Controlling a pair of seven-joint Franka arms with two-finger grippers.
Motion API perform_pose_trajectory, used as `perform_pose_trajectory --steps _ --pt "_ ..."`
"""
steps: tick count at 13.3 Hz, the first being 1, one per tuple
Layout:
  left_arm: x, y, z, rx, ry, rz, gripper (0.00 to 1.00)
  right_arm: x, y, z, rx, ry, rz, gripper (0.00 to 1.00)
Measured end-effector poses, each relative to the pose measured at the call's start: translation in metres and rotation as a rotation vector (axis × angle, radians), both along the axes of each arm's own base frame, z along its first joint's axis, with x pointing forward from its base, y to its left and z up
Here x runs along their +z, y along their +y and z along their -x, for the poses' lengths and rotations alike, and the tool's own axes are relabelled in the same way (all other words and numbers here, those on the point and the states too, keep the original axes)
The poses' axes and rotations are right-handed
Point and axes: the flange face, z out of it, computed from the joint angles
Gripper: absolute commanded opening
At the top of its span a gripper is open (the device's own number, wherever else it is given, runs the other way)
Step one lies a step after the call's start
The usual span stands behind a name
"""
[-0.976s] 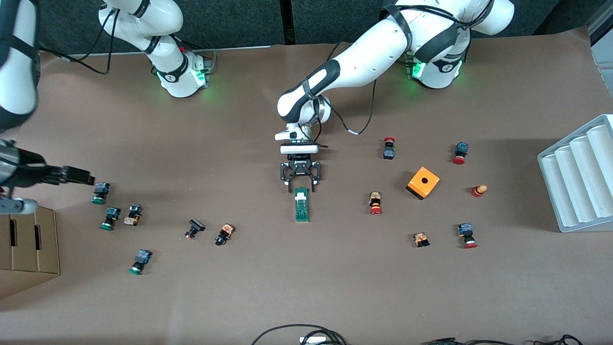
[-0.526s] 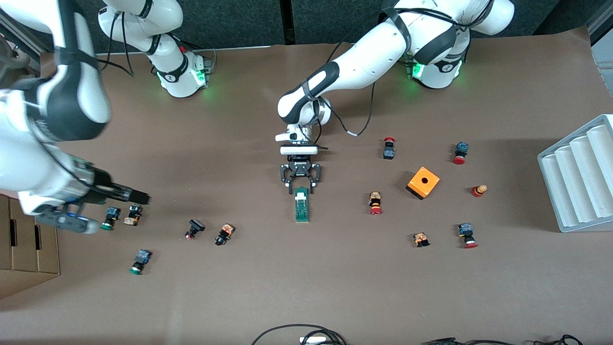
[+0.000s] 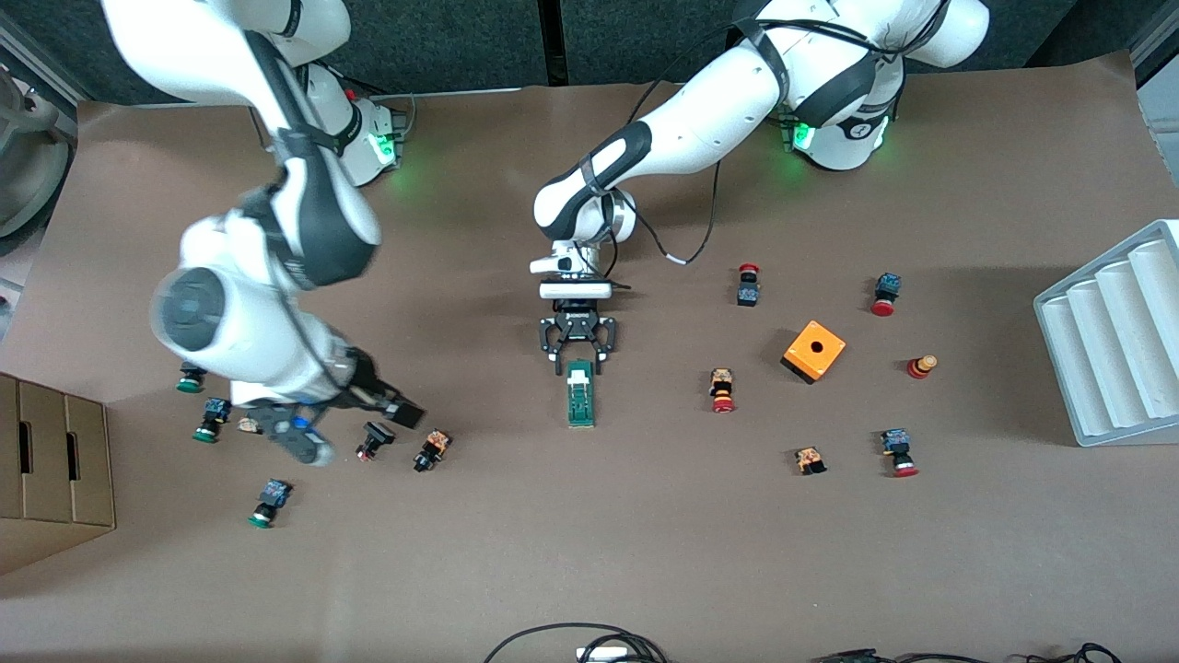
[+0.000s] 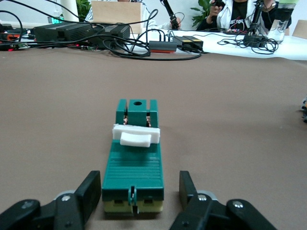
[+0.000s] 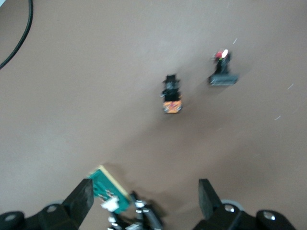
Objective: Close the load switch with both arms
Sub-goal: 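Reach the right gripper toward the switch base while the left gripper hovers, then grasp the green switch base with the right gripper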
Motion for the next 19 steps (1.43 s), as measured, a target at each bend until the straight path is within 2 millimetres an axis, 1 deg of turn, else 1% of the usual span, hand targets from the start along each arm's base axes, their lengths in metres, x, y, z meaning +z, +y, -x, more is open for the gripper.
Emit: perform_pose_trajectory --steps 2,3,5,8,10,12,14,15,19 --pt "-0.004 0.001 0.001 0.004 -0.022 -0.004 0.73 -0.029 0.040 0.002 -0.137 0.008 -0.050 0.99" --pt "-0.005 0.001 0.001 0.006 -0.028 -0.002 0.73 -0.044 0.056 0.004 -0.204 0.020 -0.080 0.98" --pt "-0.005 0.001 0.001 0.007 -0.031 0.002 0.73 -0.071 0.078 0.006 -0.305 0.035 -0.097 0.98" --pt "-0.006 0.001 0.001 0.005 -0.033 0.002 0.72 -0.105 0.102 0.010 -0.409 0.033 -0.094 0.96" --pt "-0.008 0.001 0.002 -0.001 -0.043 -0.003 0.72 -0.126 0.122 0.016 -0.456 0.023 -0.103 0.95" --pt "-0.011 0.002 0.003 -0.003 -0.062 -0.013 0.72 -0.141 0.146 0.028 -0.499 0.017 -0.108 0.93" --pt "-0.013 0.002 0.004 -0.006 -0.070 -0.017 0.72 -0.150 0.161 0.038 -0.534 0.033 -0.102 0.91" --pt "-0.013 0.002 0.004 -0.006 -0.071 -0.017 0.72 -0.155 0.166 0.043 -0.555 0.044 -0.096 0.85" --pt "-0.014 0.002 0.005 -0.011 -0.078 -0.021 0.72 -0.183 0.180 0.057 -0.600 0.080 -0.062 0.80"
